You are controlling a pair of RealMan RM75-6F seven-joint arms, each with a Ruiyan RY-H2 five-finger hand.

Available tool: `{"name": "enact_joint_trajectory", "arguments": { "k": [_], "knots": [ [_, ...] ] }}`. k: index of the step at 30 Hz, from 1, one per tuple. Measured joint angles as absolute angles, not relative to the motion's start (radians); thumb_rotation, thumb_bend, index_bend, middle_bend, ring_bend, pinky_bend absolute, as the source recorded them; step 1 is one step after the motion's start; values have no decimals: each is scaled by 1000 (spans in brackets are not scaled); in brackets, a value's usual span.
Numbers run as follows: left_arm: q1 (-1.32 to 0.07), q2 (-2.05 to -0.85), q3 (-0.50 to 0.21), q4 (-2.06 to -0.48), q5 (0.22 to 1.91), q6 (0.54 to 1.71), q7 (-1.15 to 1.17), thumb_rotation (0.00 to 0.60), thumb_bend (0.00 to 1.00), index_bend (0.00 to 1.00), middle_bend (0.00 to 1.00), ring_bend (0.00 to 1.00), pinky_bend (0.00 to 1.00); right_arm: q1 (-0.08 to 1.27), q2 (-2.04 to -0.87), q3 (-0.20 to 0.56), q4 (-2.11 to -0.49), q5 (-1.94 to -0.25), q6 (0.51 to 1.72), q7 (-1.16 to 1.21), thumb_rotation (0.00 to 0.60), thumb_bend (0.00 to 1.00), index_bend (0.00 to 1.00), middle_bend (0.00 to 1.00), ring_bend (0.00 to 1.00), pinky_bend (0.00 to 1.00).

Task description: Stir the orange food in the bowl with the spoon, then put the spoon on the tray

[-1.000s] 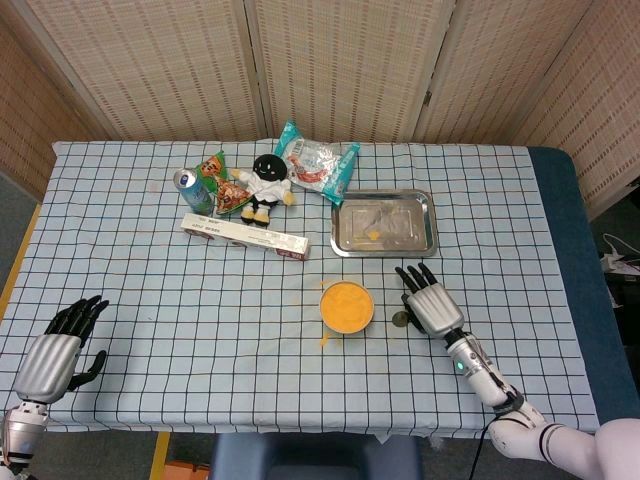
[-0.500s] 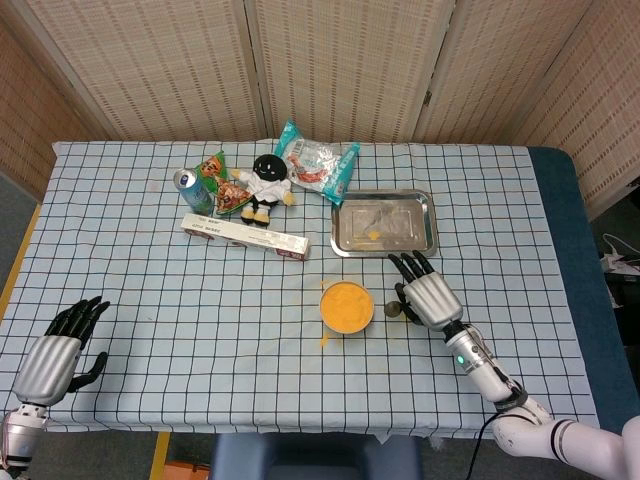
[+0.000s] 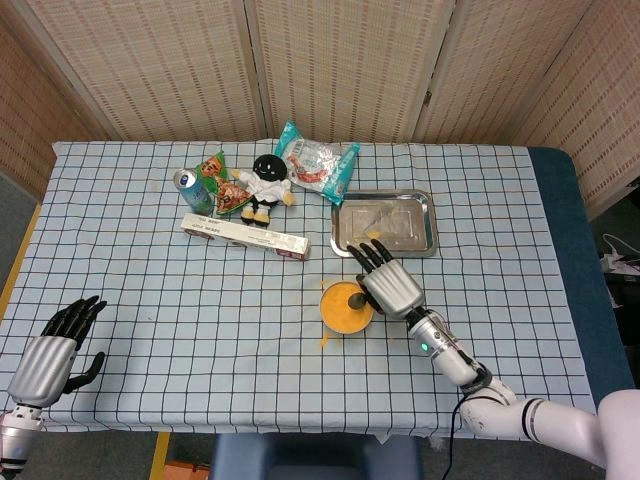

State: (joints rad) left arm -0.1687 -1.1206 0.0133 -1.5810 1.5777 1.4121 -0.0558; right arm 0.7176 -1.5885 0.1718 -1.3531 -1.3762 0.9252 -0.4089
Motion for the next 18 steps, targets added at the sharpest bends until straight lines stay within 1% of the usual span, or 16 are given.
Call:
{"name": "enact_joint_trajectory", "arguments": {
  "k": [4, 8, 13, 15, 18],
  "knots": [
    [-168, -1116, 16, -1579, 1586, 1418, -70, 600, 463, 0, 0, 0, 112, 744, -1609, 183, -1364, -1341, 901, -461, 600, 323, 575, 0, 0, 0],
    [-166, -1113, 18, -1578, 1595, 1425, -80, 600, 469, 0, 0, 0, 111, 759, -1615, 183, -1388, -1305, 886, -512, 600, 323, 485, 0, 0, 0],
    [-165, -1113, 19, -1577, 1597, 1426, -81, 600, 469, 0, 0, 0, 111, 761, -1591, 169, -1444, -1277, 886, -563, 600, 323, 411, 0, 0, 0],
    [-166, -1113, 20, -1578, 1598, 1426, -80, 600, 469, 0, 0, 0, 111, 758, -1576, 164, -1463, -1266, 893, -577, 600, 323, 399, 0, 0, 0],
    [-164, -1113, 20, -1580, 1597, 1428, -77, 600, 468, 0, 0, 0, 112, 749, -1553, 158, -1485, -1262, 916, -583, 600, 323, 407, 0, 0, 0]
  ]
}}
